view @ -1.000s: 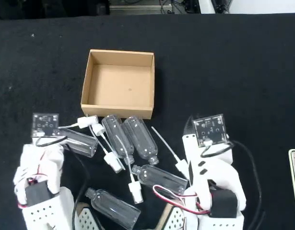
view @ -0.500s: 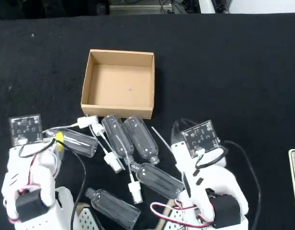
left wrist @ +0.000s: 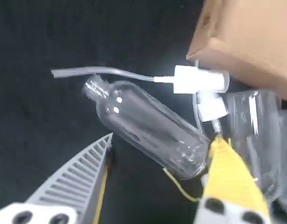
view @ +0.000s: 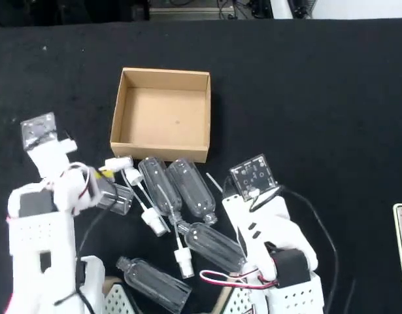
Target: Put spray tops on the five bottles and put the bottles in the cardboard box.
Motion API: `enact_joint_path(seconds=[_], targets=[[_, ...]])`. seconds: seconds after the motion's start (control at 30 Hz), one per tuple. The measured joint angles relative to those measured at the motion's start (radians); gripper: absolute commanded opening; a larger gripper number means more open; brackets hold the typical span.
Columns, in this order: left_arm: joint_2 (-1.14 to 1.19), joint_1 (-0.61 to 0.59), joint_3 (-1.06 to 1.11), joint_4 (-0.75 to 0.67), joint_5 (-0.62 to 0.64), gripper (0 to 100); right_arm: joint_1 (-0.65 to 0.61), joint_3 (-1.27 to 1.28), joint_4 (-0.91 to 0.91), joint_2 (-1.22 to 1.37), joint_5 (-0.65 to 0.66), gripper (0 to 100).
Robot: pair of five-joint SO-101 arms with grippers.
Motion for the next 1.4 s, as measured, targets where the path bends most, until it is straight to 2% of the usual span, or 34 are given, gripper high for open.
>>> enact_joint_path(seconds=[0.1,0.2,0.37,0.63,0.83,1.0,1.17,1.27,1.4], targets=[[0.107,0.014,-0.018,0.0,0.14,31,0.002,0.005,0.0,0.0,0.0,1.3],[0.198,0.011,-0.02,-0.002,0.19,31,0.0,0.005,-0.002,0.0,0.0,1.3],[0.315,0.011,-0.02,-0.003,0.201,31,0.0,0.005,-0.006,0.0,0.0,1.2],[0.477,0.014,-0.002,-0.092,0.199,31,0.0,0.005,-0.006,0.0,0.0,1.2],[0.491,0.014,-0.018,-0.057,0.198,16,0.0,0.005,-0.006,0.0,0.0,1.2],[0.497,0.014,-0.064,-0.006,0.078,7,0.0,0.005,-0.006,0.0,0.0,1.2],[0.497,0.0,-0.158,0.068,-0.109,6,0.0,0.005,-0.006,0.0,0.0,1.2],[0.499,-0.086,-0.275,0.097,-0.269,6,0.0,0.015,-0.006,0.0,0.0,1.2],[0.525,-0.281,-0.427,0.083,-0.512,6,0.0,0.023,-0.006,0.0,0.0,1.2]])
